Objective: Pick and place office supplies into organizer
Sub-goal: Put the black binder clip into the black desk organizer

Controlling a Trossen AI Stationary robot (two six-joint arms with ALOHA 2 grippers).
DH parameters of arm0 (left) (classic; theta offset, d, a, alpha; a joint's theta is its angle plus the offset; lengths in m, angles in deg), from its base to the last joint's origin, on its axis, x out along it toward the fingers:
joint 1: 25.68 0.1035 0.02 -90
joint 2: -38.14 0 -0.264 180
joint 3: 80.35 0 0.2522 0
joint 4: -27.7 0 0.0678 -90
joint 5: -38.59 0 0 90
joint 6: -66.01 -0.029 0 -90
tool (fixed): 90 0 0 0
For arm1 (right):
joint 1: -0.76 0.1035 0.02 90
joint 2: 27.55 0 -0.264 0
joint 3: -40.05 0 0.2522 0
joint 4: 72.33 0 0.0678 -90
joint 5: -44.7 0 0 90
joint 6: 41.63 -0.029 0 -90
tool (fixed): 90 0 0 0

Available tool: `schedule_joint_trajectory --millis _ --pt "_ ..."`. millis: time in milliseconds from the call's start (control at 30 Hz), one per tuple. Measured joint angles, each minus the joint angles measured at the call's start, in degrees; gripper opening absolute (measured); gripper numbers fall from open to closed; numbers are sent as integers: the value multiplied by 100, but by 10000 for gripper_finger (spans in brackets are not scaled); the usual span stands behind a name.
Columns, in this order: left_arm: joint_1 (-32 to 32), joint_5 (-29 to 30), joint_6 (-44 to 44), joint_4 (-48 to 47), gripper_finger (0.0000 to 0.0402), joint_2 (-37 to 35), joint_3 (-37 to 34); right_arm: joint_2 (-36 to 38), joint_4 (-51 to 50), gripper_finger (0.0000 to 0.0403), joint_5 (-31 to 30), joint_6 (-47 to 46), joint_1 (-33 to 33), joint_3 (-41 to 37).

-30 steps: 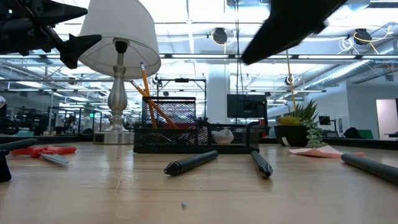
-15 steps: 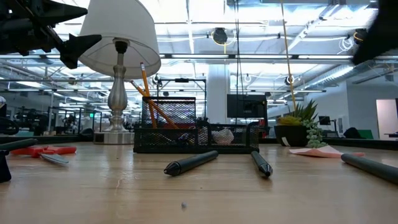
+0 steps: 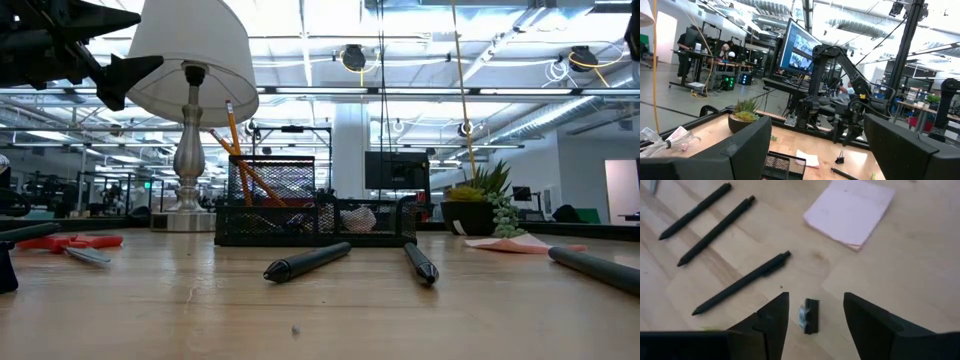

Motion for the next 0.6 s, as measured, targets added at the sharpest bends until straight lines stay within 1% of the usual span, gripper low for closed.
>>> schedule_joint_trajectory --millis 233,600 --pt "0 0 0 -1 319 0 0 -2 337 184 295 -16 2 -249" --pt "0 0 2 0 319 0 0 -4 699 180 308 67 -9 -409"
